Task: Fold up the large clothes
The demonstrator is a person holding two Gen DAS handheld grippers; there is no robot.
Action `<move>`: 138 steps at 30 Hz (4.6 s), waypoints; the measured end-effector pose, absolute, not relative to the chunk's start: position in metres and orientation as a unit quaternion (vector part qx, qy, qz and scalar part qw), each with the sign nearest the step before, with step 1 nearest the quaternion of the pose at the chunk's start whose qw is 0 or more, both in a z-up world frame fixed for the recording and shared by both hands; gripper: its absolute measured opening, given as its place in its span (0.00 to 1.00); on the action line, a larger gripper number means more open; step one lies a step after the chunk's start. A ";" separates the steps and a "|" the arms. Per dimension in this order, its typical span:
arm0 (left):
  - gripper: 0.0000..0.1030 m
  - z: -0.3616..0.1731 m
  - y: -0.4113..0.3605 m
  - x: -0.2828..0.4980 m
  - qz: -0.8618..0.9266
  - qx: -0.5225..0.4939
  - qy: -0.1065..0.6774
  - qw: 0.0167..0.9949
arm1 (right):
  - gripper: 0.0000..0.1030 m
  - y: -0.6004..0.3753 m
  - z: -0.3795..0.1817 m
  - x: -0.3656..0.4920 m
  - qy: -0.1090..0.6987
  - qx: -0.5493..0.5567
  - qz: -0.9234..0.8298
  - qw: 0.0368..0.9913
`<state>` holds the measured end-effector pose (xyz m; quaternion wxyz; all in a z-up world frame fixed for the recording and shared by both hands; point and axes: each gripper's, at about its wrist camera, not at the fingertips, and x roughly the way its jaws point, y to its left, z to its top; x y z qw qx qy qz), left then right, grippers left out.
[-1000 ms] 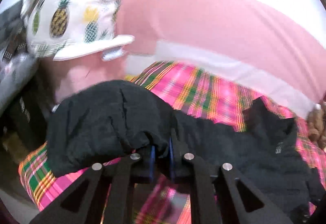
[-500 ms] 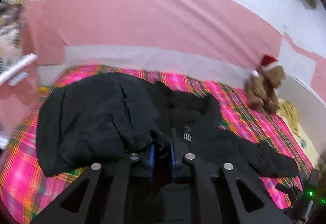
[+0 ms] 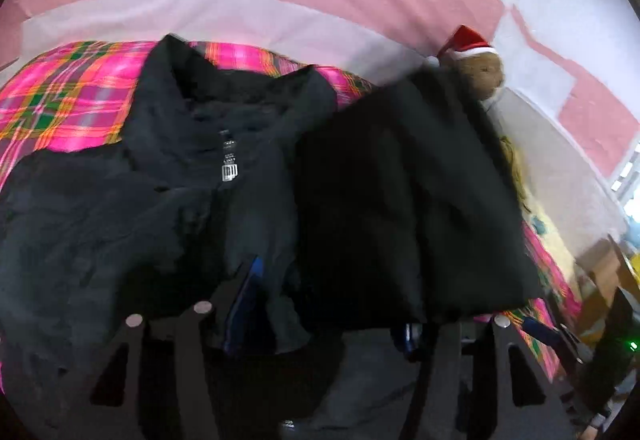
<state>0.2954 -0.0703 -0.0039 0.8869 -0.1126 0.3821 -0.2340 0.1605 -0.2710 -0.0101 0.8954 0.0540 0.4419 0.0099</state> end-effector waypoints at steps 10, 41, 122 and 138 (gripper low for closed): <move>0.58 0.053 -0.013 0.259 -0.215 -0.109 0.300 0.923 | 0.93 -0.247 0.016 0.182 0.410 0.043 0.027 0.911; 0.36 -0.061 0.117 0.316 0.011 -0.111 0.413 0.904 | 0.41 -0.236 -0.100 0.317 0.520 0.046 0.039 0.852; 0.36 -0.017 -0.031 0.236 -0.064 -0.019 0.404 0.912 | 0.10 -0.503 0.003 0.163 0.345 0.323 -0.175 0.864; 0.36 0.013 0.026 0.205 -0.046 -0.065 0.362 0.929 | 0.10 -0.277 0.109 0.260 0.331 0.190 0.074 0.921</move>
